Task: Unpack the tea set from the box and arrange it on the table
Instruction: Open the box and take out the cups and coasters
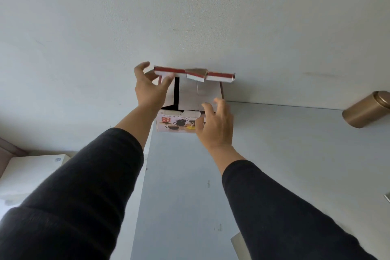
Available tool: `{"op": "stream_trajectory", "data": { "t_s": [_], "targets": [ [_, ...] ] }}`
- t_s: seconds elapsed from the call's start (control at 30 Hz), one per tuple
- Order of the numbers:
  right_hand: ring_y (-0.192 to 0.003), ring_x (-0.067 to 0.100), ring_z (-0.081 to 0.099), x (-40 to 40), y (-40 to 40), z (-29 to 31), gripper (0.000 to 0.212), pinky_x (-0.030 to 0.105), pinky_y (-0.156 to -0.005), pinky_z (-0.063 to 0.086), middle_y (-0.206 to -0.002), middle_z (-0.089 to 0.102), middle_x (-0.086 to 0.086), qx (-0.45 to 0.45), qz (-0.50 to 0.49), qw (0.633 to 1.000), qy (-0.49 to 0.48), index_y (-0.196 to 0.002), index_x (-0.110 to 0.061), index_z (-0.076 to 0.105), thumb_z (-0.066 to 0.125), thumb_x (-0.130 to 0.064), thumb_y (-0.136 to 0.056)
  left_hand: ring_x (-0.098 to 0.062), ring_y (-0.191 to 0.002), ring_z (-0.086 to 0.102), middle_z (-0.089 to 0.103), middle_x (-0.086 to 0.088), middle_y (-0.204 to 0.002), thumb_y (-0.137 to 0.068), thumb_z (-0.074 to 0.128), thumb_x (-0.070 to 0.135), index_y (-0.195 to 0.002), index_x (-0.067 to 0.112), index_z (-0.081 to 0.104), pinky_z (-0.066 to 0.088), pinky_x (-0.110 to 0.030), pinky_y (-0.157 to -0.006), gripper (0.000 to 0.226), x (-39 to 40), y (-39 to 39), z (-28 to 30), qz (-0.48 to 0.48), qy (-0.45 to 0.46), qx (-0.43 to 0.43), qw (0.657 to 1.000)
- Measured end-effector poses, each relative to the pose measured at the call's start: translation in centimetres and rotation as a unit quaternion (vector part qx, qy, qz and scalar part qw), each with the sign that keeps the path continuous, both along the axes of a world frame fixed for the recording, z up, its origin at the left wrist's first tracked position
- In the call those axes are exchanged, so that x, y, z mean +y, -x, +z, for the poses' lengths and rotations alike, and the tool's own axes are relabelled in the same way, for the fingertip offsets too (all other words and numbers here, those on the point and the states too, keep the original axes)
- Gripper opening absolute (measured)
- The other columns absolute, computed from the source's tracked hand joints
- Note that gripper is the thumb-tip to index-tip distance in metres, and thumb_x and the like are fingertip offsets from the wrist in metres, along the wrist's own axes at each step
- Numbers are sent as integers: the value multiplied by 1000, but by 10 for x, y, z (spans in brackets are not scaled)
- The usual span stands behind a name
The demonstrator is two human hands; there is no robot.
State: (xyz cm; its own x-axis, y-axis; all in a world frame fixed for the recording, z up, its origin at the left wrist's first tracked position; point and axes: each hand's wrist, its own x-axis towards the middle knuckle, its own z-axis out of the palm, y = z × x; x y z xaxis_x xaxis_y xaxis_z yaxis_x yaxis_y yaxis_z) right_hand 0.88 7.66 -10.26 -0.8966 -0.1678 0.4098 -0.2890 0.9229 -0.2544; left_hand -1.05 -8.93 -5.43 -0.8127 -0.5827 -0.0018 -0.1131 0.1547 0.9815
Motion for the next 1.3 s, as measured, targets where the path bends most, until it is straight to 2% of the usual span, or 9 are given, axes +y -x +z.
{"op": "stream_trajectory", "data": {
  "t_s": [0.1,0.2,0.33,0.47,0.73,0.9,1.03,1.13,1.3],
  "targets": [
    [-115,26,48,-1,14,10,35,38,-91,45,-124,55,6,-134,71,986,-69,-121,-13,60,48,-19,-89,-15,-113,56,62,1,-121,-87,65,37,-118,14,43,41,-24,-88,44,10,21,14,7,-8,-15,1000],
    [-123,23,41,1,26,20,34,38,-96,40,-132,49,2,-141,101,981,-90,-119,-21,63,43,-14,-93,-23,-118,55,59,0,-130,-92,59,24,-128,16,45,41,-28,-91,39,14,36,9,-64,157,-26,985],
    [-140,22,20,-5,36,26,46,45,-106,29,-151,29,1,-178,176,962,-106,-123,-33,62,44,-5,-91,-25,-144,25,17,7,-159,-87,65,13,-144,34,28,38,-55,-104,71,13,46,-8,-164,350,-135,912],
    [-143,23,16,-8,38,29,45,45,-105,28,-155,22,1,-165,222,952,-133,-125,-33,60,49,-7,-91,-23,-149,2,-15,9,-160,-83,61,1,-145,36,23,32,-61,-105,81,9,50,-16,-204,466,-176,843],
    [-145,29,12,-16,45,28,60,53,-111,20,-158,16,4,-145,267,927,-218,-139,-34,43,61,-10,-87,-26,-149,-11,-16,2,-160,-85,53,0,-147,32,26,18,-60,-114,75,-11,64,-1,-233,607,-198,734],
    [-145,29,17,-28,46,39,31,54,-115,19,-152,33,10,-119,274,934,-198,-118,-18,60,51,-15,-89,-29,-148,-17,-21,1,-159,-89,59,13,-148,34,25,8,-59,-116,71,-23,60,0,-224,691,-216,652],
    [-121,31,57,-24,54,62,38,52,-108,36,-102,72,12,44,283,945,-157,-86,-7,74,40,-22,-77,-29,-148,-16,-19,-1,-160,-89,60,17,-142,29,37,7,-58,-116,59,-18,56,4,-226,685,-216,658],
    [-106,32,66,-5,69,88,39,56,-103,39,-74,72,11,149,218,925,-272,-69,-6,76,39,-17,-74,-28,-149,-12,-15,-4,-161,-87,64,17,-138,28,42,10,-54,-117,56,-12,55,2,-213,677,-205,674],
    [-142,39,24,26,68,117,33,53,-117,-6,-126,61,22,8,40,867,-497,-108,-7,68,42,-22,-94,-29,-149,-7,0,-11,-161,-85,66,18,-142,26,35,12,-51,-116,65,-2,56,-7,-191,665,-220,687]
  ]
}}
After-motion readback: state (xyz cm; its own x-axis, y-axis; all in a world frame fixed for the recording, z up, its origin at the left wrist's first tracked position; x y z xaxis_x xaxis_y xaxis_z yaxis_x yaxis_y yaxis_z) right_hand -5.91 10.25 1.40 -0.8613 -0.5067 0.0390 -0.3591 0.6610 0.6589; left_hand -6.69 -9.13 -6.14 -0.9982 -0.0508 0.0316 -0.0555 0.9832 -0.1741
